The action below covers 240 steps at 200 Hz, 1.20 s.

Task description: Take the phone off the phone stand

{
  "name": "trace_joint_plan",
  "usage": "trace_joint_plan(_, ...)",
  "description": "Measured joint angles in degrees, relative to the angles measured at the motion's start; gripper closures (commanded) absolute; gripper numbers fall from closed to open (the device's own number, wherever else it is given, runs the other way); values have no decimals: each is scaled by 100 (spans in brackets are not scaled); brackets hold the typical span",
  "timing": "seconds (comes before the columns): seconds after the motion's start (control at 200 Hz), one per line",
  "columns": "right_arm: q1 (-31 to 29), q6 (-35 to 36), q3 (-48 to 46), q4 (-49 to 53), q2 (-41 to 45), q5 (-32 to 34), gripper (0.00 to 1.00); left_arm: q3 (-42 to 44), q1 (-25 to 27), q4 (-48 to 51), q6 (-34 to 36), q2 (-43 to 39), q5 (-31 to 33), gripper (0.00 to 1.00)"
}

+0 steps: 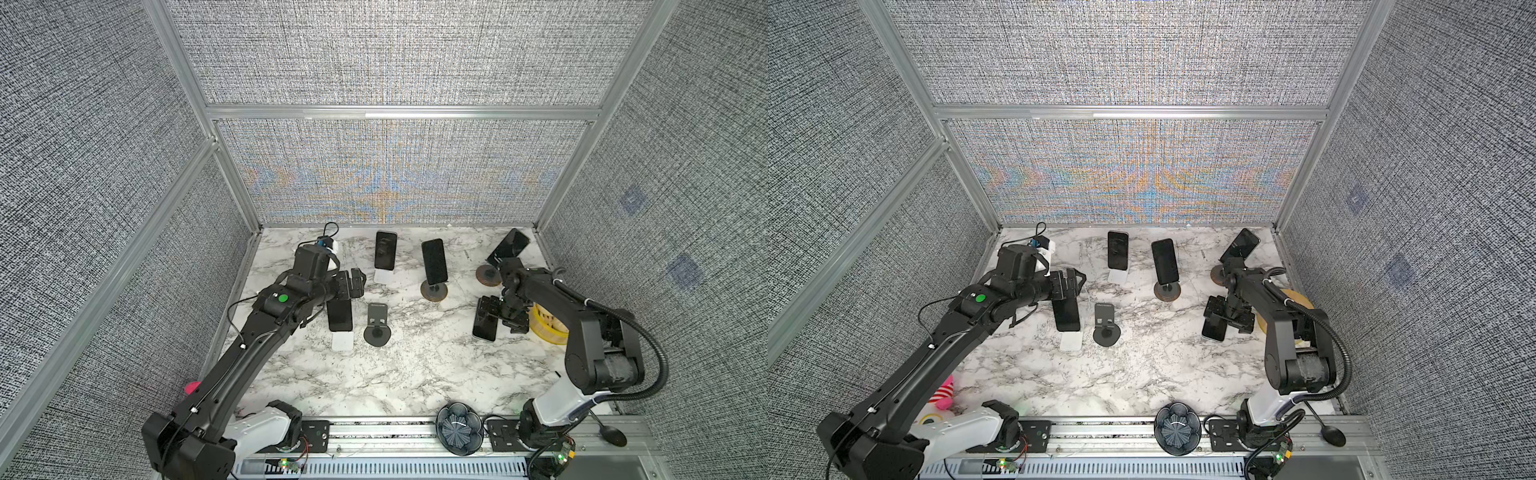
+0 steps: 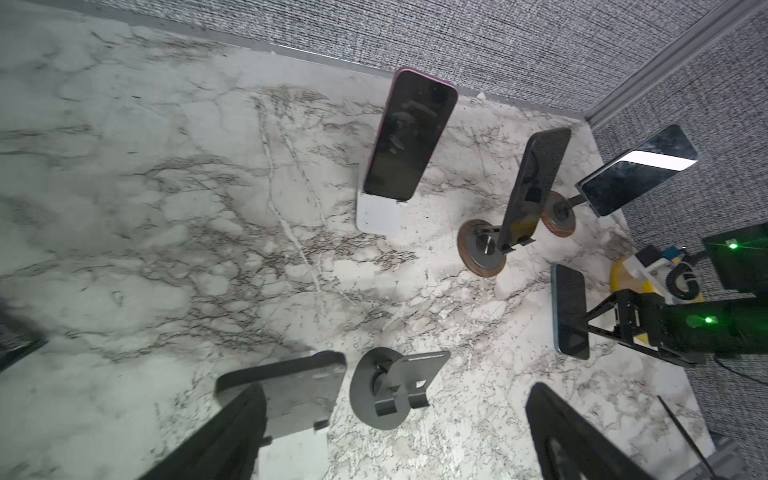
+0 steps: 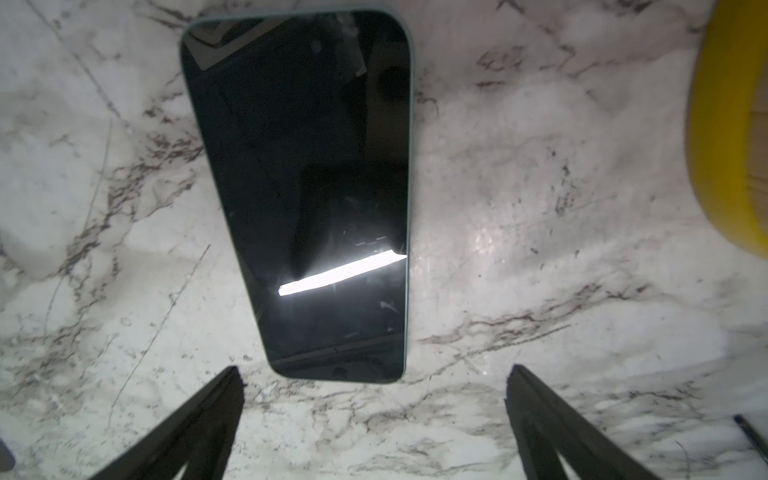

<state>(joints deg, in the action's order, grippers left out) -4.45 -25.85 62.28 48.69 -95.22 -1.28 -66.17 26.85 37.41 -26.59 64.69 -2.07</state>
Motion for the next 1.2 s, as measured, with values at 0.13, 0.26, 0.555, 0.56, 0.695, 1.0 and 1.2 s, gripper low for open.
trace_joint_plan(0.13, -168, -138, 22, -199, -210, 59, 1, 101, -63, 334, 72, -334, 496, 1)
trace_joint_plan(0.26, -278, -205, 35, -376, -455, 76, 1, 315, -144, 546, 68, -586, 798, 1)
trace_joint_plan(0.555, -343, -168, 188, -402, -741, 103, 8, 1029, -219, 728, -9, -782, 1202, 1)
trace_joint_plan(0.56, -343, -160, 192, -402, -748, 101, 8, 1032, -219, 730, -9, -785, 1202, 1)
trace_joint_plan(0.695, -348, -2, 291, -302, -907, 109, 13, 1161, -219, 750, -42, -905, 1244, 1)
trace_joint_plan(1.0, -439, 319, 243, -291, -881, 140, 28, 1331, -219, 728, -57, -957, 1255, 1)
trace_joint_plan(1.2, -540, 654, 192, -306, -841, 162, 28, 1456, -219, 734, -66, -855, 1233, 1)
